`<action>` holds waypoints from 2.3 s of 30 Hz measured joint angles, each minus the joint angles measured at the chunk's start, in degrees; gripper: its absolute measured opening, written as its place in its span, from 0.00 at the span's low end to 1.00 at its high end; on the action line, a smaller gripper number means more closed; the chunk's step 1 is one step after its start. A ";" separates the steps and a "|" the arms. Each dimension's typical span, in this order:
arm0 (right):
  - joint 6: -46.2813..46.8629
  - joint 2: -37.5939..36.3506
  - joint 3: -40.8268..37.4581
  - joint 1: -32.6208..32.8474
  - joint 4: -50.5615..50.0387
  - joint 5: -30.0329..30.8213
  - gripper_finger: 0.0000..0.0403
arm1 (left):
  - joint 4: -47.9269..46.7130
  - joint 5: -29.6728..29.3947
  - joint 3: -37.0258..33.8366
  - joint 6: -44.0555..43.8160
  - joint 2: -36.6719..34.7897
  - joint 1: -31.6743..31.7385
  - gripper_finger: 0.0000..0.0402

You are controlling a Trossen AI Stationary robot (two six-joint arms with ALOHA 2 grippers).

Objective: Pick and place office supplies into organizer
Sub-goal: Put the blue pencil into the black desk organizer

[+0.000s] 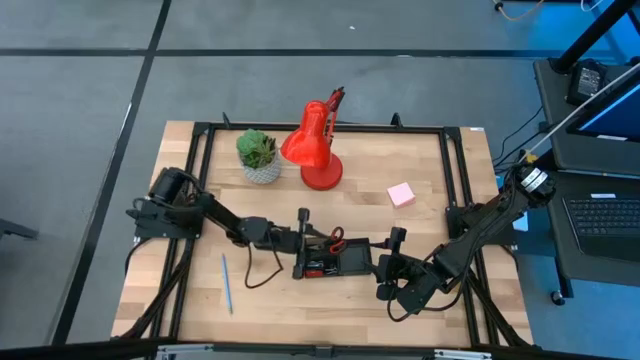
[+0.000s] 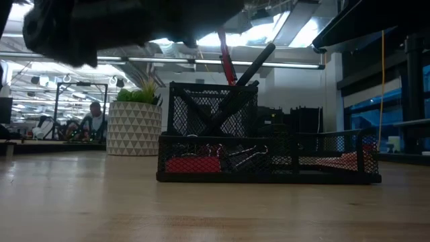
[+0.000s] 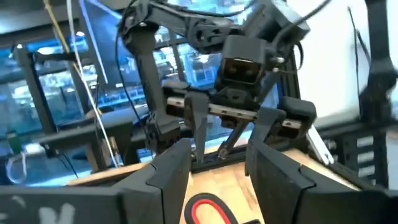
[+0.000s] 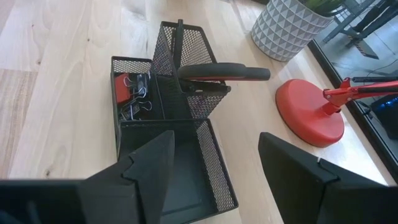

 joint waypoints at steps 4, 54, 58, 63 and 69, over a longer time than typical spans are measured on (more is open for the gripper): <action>0.00 0.01 0.00 0.00 0.00 0.00 0.59 | -12.81 -2.23 0.00 3.83 -6.78 -1.63 0.40; -0.50 0.01 -5.33 -9.88 2.36 0.03 0.59 | -129.13 39.56 21.29 -113.64 -8.09 -20.11 0.39; -0.58 0.01 -5.33 -9.88 2.36 -0.02 0.59 | -128.92 37.73 21.29 -116.20 -8.09 -20.55 0.39; -0.66 0.01 -5.33 -9.77 2.32 -0.07 0.59 | -128.78 37.54 20.33 -117.62 -8.09 -20.86 0.39; -1.86 0.01 -5.33 -9.75 2.29 -0.11 0.59 | -123.22 37.51 15.92 -119.92 -8.09 -21.12 0.39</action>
